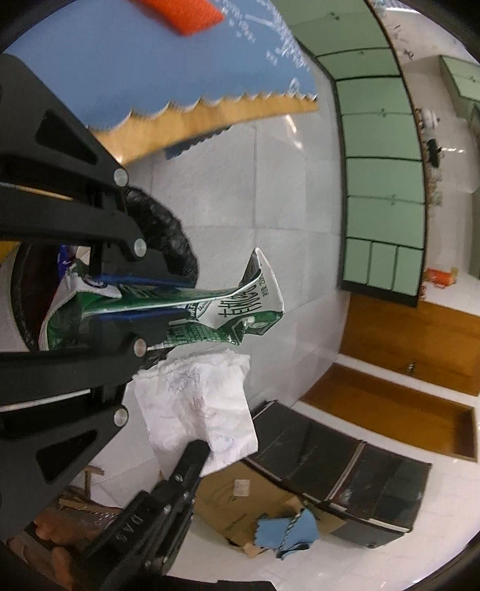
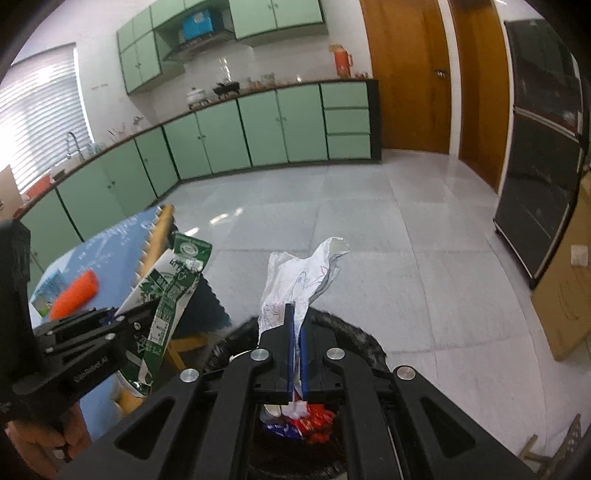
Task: Collect trash
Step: 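Carry green carton and tissue over the bin and open both tools, then return the right tool to the table and grasp the orange foam net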
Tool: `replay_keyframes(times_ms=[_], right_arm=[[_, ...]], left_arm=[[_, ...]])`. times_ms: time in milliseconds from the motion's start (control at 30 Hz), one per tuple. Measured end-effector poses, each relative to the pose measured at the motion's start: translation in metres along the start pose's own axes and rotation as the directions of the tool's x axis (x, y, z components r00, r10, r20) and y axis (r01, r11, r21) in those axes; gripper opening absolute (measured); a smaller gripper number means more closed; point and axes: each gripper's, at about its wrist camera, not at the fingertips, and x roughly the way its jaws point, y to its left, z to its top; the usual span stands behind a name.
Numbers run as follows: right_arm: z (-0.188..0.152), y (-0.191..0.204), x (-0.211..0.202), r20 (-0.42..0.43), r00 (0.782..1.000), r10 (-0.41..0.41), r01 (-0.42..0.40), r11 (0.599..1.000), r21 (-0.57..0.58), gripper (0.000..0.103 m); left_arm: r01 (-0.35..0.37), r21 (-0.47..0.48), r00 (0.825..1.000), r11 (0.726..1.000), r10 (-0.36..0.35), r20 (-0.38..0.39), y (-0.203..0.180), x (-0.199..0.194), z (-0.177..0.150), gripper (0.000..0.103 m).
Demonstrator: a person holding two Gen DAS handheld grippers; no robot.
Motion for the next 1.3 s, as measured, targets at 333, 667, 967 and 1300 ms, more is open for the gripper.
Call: replay_keyframes(times_ms=[333,667,967,1300], right_arm=[[-0.014,-0.019,0.027,-0.077,0.997,-0.024,0.028,0.998,0.048,0.007],[0.000,-0.003,0.011,-0.025,1.000,-0.009,0.010,1.000,0.018,0.026],[0.017,0.025,-0.008,0.016,0.999,0.032,-0.031,0.999,-0.033,0.037],[0.034,0.115,-0.001,0.041,0.982,0.186,-0.179,0.974,-0.139,0.066]], left_arm=[[0.023,-0.008,0.998,1.000,-0.024,-0.056,0.000,0.017,-0.006,0.039],[-0.007,0.003,1.000,1.000,0.007,-0.019,0.002,0.002,0.000,0.040],[-0.094,-0.016,0.994,0.995,0.095,0.057,0.027,-0.039,0.006,0.050],[-0.327,-0.131,0.929,0.936,0.344,0.135,0.117,-0.114,-0.008,0.072]])
